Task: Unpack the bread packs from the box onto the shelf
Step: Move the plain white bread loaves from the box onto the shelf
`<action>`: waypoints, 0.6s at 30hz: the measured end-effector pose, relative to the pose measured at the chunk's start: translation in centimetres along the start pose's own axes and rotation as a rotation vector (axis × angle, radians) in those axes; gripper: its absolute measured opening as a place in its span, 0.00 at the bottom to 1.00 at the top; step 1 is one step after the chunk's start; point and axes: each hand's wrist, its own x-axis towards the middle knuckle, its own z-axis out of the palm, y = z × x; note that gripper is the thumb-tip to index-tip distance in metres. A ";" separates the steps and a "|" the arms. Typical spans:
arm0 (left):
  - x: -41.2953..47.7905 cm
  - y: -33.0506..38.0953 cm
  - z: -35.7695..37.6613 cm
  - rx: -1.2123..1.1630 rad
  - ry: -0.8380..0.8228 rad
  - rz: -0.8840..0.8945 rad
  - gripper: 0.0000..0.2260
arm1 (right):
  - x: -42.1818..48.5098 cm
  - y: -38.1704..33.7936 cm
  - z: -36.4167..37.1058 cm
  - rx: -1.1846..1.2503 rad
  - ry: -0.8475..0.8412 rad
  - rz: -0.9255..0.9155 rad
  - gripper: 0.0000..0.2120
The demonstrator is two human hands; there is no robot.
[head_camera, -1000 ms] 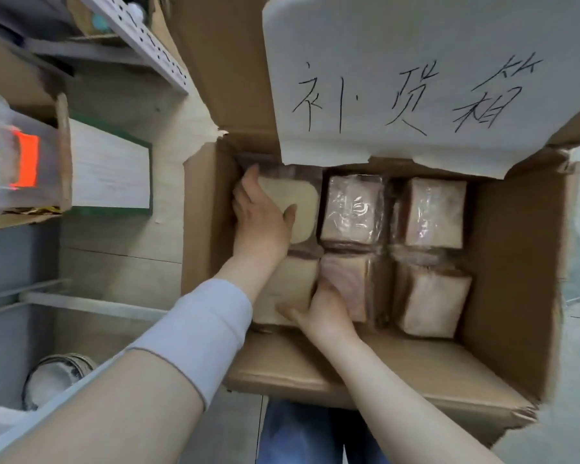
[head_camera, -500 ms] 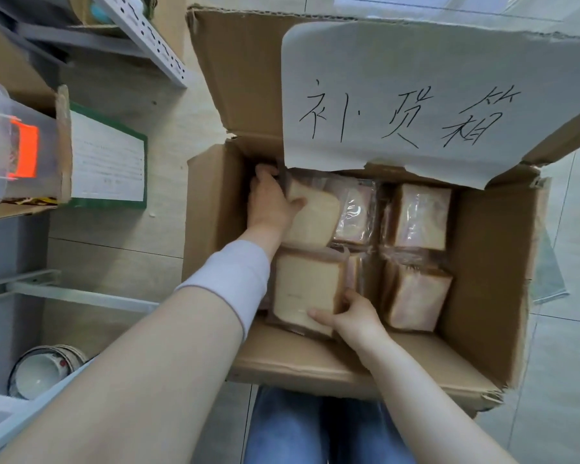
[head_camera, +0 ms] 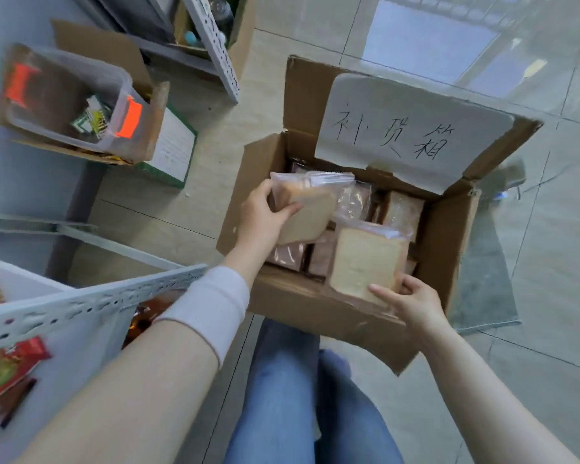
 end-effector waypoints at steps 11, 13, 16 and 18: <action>-30.9 4.4 -25.2 -0.332 0.671 0.084 0.16 | -26.8 -4.8 1.3 -0.057 -0.289 -0.435 0.18; -36.9 4.1 -30.0 -0.342 0.805 0.095 0.13 | -32.7 -6.2 2.9 -0.100 -0.370 -0.533 0.15; -44.8 2.4 -37.0 -0.359 1.012 0.090 0.11 | -40.7 -7.7 6.6 -0.170 -0.497 -0.714 0.15; -49.3 0.3 -41.2 -0.363 1.115 0.074 0.11 | -45.7 -8.4 10.1 -0.207 -0.583 -0.813 0.13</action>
